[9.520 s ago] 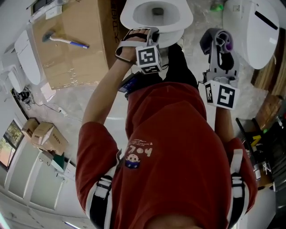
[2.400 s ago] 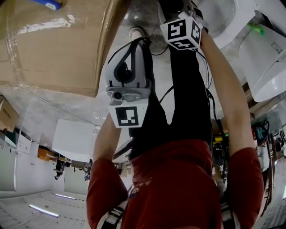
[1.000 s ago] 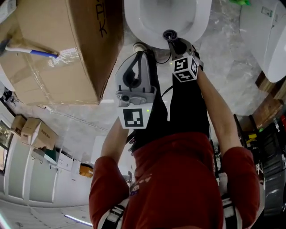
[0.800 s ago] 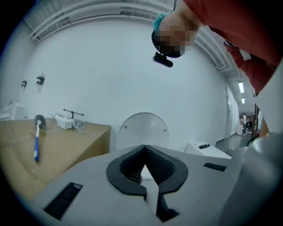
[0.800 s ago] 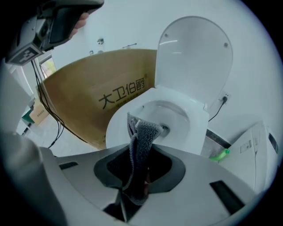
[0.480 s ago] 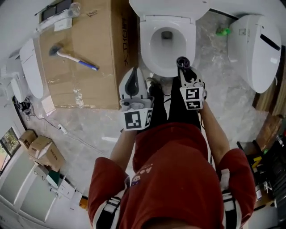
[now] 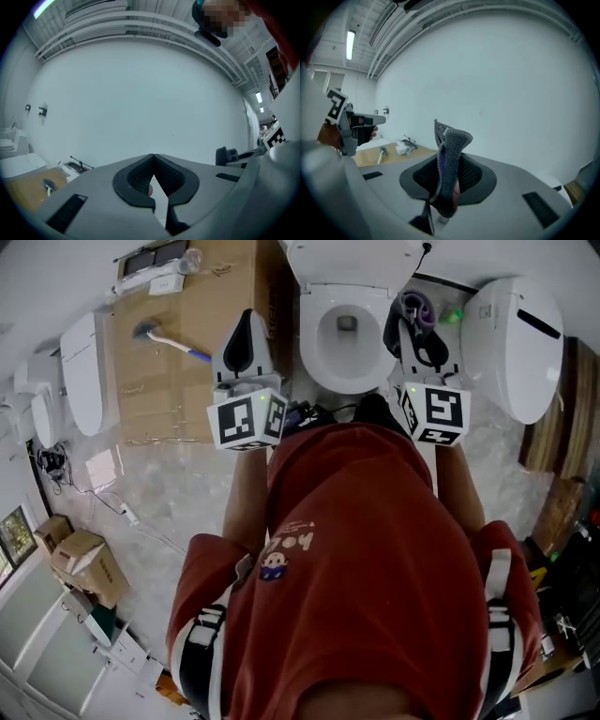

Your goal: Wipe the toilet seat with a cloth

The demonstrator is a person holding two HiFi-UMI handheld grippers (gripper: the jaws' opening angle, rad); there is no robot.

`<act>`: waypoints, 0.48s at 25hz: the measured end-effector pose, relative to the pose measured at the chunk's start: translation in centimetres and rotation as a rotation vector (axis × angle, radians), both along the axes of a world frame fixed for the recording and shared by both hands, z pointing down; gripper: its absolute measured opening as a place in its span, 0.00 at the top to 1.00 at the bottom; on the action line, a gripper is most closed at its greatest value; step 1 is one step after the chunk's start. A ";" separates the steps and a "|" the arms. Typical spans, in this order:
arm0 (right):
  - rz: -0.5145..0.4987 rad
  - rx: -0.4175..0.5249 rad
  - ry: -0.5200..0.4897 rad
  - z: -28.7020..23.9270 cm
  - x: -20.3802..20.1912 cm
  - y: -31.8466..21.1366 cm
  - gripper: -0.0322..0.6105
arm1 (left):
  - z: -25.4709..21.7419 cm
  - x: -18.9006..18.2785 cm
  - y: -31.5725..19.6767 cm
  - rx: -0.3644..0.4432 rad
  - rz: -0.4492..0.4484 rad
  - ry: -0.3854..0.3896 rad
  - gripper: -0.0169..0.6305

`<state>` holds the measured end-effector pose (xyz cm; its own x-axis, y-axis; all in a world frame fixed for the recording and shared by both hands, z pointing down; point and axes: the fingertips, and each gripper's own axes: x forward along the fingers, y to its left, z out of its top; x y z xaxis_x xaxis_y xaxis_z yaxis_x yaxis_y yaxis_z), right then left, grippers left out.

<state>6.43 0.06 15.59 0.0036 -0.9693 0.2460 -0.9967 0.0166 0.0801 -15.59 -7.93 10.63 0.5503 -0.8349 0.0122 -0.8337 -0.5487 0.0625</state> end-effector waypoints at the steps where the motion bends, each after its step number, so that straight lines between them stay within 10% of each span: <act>1: 0.017 0.047 0.002 -2.4 0.3 0.0 0.84 | -1.2 -0.1 -0.1 0.009 0.001 0.011 0.95; 12: 0.103 0.407 0.054 -18.9 1.1 3.5 0.84 | -10.7 0.8 1.8 0.139 0.105 0.025 0.95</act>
